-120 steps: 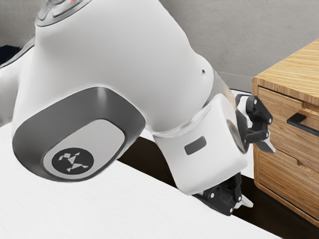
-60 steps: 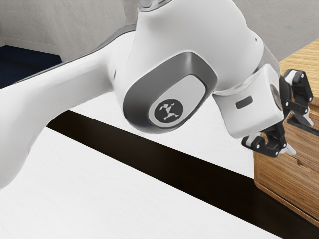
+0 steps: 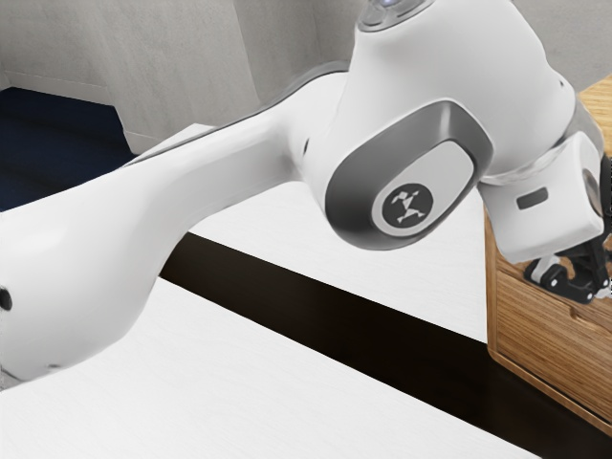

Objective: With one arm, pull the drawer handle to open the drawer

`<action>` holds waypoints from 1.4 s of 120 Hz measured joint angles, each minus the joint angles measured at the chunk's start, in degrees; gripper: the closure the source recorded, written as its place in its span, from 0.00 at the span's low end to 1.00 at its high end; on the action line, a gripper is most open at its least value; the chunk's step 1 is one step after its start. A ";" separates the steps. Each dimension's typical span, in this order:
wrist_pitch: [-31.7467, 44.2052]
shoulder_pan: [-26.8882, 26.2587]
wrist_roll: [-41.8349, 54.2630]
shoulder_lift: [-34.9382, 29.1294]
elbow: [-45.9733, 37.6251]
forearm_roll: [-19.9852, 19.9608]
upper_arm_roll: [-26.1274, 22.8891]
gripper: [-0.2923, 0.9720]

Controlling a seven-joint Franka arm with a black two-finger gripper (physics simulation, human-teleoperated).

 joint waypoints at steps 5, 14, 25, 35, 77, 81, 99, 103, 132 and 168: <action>-0.24 0.01 0.23 0.08 0.05 -0.01 0.73 0.56; -0.60 0.04 0.70 0.50 0.09 -0.05 1.72 0.53; -0.84 -0.20 1.21 0.69 0.11 -0.13 2.03 0.48; -0.97 -0.28 1.28 0.73 0.06 -0.14 2.09 0.53; 0.25 -0.32 1.66 -4.58 -7.01 -0.64 2.15 0.85; 0.44 -0.23 1.67 -5.59 -8.19 -0.73 2.14 0.86; 2.06 0.01 1.66 -11.03 -14.17 -2.05 2.53 0.85; 2.43 0.04 1.65 -11.96 -15.09 -2.22 2.61 0.84; 5.13 0.22 1.41 -18.24 -23.10 -2.71 2.68 0.83; 5.96 0.10 0.15 -27.54 -33.13 -2.98 3.22 0.83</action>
